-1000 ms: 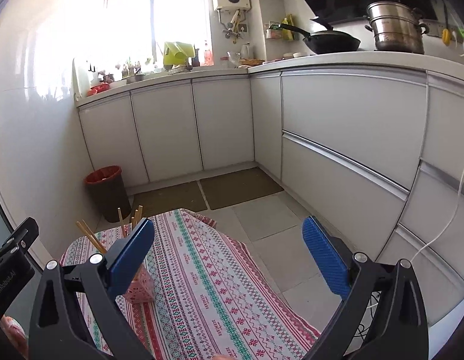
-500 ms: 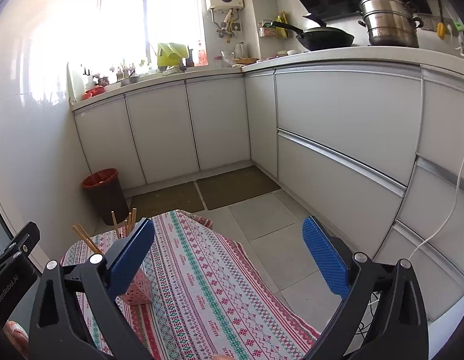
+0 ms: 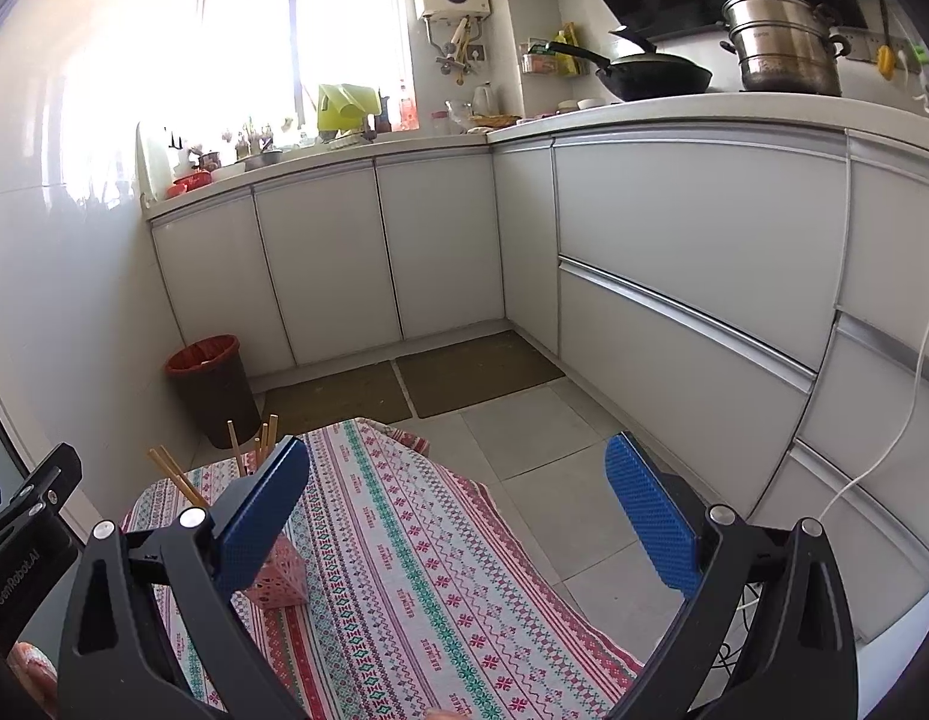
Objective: Organize utensils
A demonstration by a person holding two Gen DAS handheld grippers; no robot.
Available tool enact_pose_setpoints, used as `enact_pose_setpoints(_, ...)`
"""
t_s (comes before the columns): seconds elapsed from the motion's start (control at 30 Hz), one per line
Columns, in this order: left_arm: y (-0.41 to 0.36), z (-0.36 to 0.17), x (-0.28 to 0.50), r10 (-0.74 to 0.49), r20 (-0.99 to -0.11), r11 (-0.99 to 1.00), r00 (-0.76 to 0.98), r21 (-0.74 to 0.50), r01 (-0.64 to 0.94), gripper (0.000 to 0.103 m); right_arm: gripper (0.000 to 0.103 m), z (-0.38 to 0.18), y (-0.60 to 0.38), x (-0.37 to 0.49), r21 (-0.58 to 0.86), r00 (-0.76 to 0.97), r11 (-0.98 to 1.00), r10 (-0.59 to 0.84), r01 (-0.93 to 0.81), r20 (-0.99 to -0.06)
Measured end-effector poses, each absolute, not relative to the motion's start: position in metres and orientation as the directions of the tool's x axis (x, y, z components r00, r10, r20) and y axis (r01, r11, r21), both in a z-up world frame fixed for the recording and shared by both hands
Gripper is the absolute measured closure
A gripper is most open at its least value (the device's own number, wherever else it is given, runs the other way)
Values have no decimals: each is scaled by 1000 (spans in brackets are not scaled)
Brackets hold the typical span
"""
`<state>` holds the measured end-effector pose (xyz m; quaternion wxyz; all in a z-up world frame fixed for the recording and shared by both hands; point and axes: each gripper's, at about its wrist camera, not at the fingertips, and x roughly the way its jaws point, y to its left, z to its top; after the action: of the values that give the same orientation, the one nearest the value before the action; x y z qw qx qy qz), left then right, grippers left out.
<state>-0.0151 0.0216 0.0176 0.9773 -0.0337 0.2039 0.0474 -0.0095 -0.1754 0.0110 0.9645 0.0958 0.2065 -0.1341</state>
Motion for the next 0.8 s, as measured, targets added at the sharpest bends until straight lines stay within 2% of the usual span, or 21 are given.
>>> enact_pose_setpoints(0.8,25,13,-13,86,-406,993,910,-41,-112,7,7,10,-177,-7,130,875,946,-216,298,-433)
